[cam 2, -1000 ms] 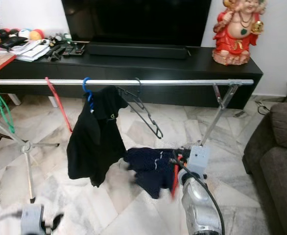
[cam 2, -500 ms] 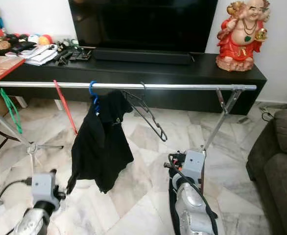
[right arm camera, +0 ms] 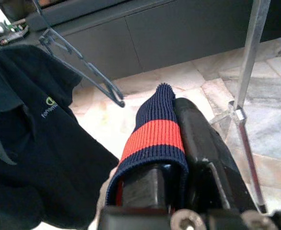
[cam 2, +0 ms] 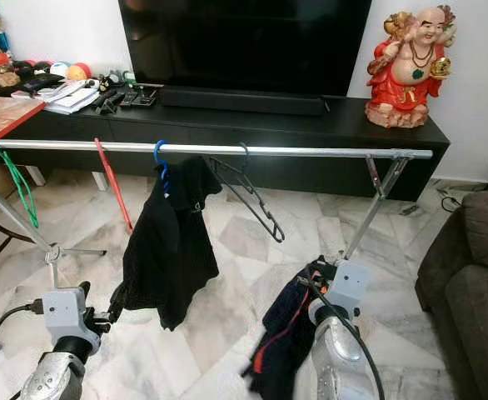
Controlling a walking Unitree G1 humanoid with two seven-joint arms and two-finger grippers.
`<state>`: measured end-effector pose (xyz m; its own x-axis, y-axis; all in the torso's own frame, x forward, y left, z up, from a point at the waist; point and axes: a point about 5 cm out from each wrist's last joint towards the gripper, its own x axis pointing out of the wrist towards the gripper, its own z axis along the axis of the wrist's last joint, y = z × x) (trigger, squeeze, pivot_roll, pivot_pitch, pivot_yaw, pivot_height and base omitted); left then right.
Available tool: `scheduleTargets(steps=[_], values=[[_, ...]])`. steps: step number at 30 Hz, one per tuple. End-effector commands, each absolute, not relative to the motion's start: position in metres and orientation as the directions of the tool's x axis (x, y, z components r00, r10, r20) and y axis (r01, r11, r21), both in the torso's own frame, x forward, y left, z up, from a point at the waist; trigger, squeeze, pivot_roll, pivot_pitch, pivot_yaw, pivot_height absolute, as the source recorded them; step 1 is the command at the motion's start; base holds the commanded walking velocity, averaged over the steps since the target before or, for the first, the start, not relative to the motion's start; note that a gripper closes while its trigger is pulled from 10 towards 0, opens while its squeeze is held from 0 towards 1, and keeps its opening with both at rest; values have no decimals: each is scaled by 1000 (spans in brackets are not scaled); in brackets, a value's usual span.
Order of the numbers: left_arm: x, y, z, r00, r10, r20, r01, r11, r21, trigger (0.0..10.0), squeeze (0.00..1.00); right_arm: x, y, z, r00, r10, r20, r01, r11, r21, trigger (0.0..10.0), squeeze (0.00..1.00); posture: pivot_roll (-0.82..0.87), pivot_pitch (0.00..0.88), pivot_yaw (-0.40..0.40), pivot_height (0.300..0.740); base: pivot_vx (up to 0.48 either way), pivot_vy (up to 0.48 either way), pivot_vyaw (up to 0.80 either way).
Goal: Hang hanger
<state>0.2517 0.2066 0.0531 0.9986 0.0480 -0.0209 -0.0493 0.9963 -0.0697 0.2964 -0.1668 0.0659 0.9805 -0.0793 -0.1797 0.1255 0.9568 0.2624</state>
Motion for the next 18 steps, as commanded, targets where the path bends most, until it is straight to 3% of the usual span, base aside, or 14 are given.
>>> scheduleTargets(steps=[1,3,18], values=[[255,207,57,999,43,-16,-44,996,-74,10000,0,301,-164,75,987,-82,-135,118,952,282,10000,0,38,0,31,740,0,0,0],[255,209,58,999,44,-22,-46,996,-75,10000,0,300,-162,74,988,-79,-136,114,953,281,10000,0,41,0,36,740,0,172,0],[259,213,67,998,55,-20,-57,996,-75,10000,0,307,-154,76,990,-22,-139,59,961,269,10000,0,61,0,32,740,0,475,0]])
